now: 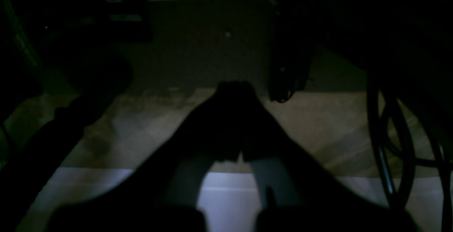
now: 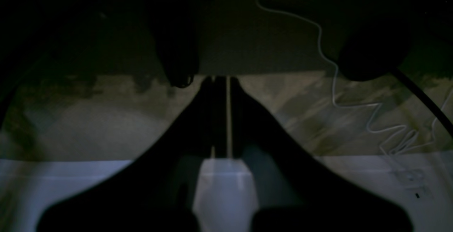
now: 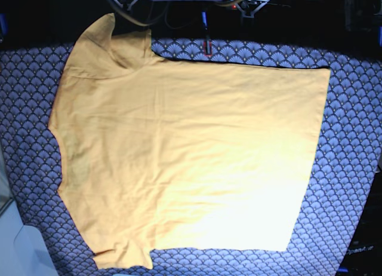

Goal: Fold the T-shirt properly

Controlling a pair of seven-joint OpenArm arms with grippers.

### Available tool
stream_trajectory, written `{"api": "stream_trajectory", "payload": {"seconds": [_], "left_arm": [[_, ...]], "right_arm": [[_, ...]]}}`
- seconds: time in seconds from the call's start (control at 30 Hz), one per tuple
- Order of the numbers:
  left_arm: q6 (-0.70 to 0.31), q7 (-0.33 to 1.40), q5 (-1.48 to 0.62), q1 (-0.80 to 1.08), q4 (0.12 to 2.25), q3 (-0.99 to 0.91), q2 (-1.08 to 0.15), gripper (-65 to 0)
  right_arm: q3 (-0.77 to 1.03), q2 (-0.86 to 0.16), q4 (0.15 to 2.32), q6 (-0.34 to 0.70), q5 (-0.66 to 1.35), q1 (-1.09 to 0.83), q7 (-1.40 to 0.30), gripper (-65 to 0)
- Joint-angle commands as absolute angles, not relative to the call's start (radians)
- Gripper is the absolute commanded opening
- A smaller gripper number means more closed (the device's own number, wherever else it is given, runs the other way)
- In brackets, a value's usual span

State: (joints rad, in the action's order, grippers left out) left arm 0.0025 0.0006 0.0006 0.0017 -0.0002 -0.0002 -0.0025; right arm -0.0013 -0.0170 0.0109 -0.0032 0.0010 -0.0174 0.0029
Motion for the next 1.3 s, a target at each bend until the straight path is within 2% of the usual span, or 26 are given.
{"api": "stream_trajectory", "payload": {"seconds": [0.0, 0.97, 1.1, 1.27], "left_arm": [[-0.002, 0.005, 0.007, 0.002, 0.0, 0.001, -0.001, -65.0], [-0.007, 0.001, 0.005, 0.004, 0.0, -0.001, -0.002, -65.0], [-0.01, -0.001, 0.005, 0.025, 0.002, -0.002, -0.002, -65.0], [-0.013, -0.064, 0.002, 0.093, 0.004, -0.004, -0.027, -65.0]], "right_arm": [[0.001, -0.021, 0.01, 0.008, 0.004, -0.021, -0.001, -65.0], [-0.004, -0.021, 0.01, 0.012, 0.004, -0.021, 0.008, -65.0], [0.002, -0.038, 0.008, 0.013, 0.005, -0.068, 0.133, -65.0], [0.001, -0.053, 0.008, 0.013, 0.005, -0.191, 0.395, -65.0]]}}
